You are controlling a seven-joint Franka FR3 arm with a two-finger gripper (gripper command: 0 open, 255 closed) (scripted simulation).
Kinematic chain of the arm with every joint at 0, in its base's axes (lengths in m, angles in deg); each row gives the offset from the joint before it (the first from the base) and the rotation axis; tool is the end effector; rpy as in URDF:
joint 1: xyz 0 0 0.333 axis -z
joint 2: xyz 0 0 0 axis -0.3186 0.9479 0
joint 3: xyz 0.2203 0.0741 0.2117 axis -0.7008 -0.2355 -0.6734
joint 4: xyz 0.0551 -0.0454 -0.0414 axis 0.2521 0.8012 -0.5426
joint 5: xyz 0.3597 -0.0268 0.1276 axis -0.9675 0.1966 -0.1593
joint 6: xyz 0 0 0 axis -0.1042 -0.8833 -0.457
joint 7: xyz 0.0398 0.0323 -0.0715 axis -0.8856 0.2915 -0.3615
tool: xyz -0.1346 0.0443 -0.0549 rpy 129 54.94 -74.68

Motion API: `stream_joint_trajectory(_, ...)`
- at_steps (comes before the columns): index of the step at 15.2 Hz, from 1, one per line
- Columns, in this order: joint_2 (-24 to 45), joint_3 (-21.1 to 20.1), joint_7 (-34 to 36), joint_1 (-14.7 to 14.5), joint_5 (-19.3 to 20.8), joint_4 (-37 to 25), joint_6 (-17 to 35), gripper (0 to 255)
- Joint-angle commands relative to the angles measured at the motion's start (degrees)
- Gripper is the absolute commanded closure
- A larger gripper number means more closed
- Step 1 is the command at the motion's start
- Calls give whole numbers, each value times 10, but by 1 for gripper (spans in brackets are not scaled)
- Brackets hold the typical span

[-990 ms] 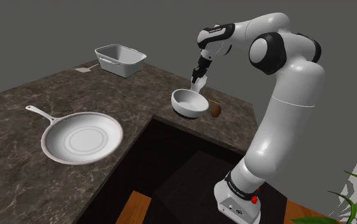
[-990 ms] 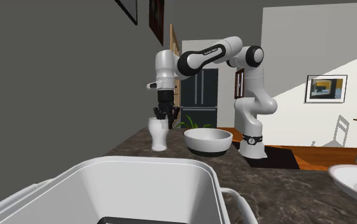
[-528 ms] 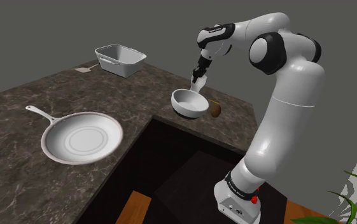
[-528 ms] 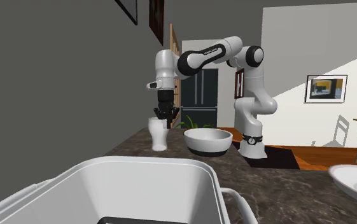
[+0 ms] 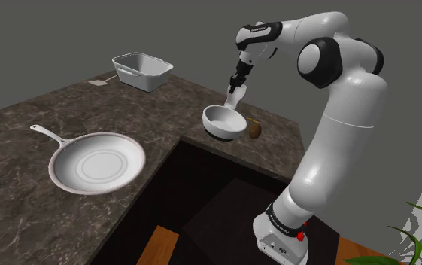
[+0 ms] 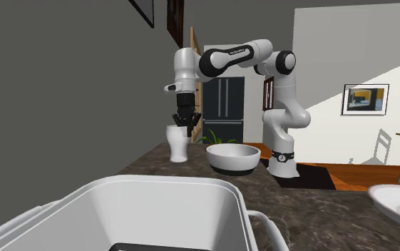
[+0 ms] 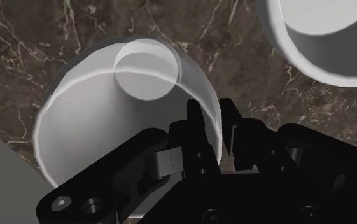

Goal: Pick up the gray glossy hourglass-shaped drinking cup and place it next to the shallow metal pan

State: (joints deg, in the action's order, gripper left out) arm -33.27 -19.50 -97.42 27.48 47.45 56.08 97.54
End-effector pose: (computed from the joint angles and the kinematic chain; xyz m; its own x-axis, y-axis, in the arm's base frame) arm 0.5205 -0.3336 0.4102 0.9975 -0.0249 0.0654 -0.0197 -0.9966 -0.0797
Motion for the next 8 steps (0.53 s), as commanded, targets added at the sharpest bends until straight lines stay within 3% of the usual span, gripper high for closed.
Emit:
stream_joint_trajectory(1,-2,1,2,1,2,-13,-15,255)
stream_joint_trajectory(8,-9,3,11,2,9,-58,-65,255)
